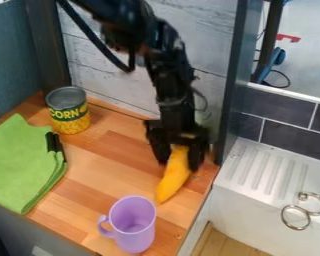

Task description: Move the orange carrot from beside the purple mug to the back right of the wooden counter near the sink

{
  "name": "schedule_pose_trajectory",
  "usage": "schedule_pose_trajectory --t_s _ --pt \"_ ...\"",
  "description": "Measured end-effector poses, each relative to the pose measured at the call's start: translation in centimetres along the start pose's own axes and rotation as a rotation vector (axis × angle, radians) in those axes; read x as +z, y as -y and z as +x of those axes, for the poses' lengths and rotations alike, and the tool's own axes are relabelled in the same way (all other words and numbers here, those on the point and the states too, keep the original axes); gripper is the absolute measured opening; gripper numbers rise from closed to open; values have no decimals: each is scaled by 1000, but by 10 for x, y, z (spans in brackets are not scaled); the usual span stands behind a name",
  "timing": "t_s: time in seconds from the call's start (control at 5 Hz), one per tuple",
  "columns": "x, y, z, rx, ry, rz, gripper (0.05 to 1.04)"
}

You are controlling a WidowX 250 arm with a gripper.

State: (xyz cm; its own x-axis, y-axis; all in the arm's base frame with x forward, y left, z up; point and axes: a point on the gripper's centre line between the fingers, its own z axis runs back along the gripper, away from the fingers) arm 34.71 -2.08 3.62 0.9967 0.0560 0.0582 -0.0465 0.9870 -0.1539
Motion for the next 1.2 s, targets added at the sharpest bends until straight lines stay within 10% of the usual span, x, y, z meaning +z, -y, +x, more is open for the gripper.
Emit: schedule_pose_trajectory --t_s 0.4,0.8,1.2 --pt "98 -23 -51 1 -7 85 996" --pt "113 -68 -78 -162 -115 358 996" --pt "118 -104 -108 -111 -175 254 996"
